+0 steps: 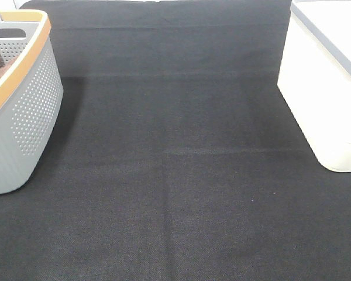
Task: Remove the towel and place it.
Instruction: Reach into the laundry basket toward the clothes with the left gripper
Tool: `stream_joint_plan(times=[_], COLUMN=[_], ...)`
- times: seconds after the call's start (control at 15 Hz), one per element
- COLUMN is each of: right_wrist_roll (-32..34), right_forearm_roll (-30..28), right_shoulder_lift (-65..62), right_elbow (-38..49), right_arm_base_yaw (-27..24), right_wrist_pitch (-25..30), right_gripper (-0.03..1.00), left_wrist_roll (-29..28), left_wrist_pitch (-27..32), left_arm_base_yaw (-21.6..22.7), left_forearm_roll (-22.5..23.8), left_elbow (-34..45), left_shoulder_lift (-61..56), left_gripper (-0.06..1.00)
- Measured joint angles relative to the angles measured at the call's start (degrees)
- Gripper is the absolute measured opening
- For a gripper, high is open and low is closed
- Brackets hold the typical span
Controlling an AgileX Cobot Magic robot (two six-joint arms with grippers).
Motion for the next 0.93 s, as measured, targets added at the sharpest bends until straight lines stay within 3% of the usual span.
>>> stream_joint_plan(times=[0.93], right_wrist_roll=[0.0], right_forearm_roll=[0.0], right_shoulder_lift=[0.0], right_elbow=[0.0], right_arm_base_yaw=[0.0], right_wrist_pitch=[0.0], right_gripper=[0.77], left_wrist_roll=[0.0], left_wrist_pitch=[0.0], left_arm_base_yaw=[0.0], left_forearm_roll=[0.0], left_elbow=[0.0], left_shoulder_lift=[0.0], left_gripper=[0.83])
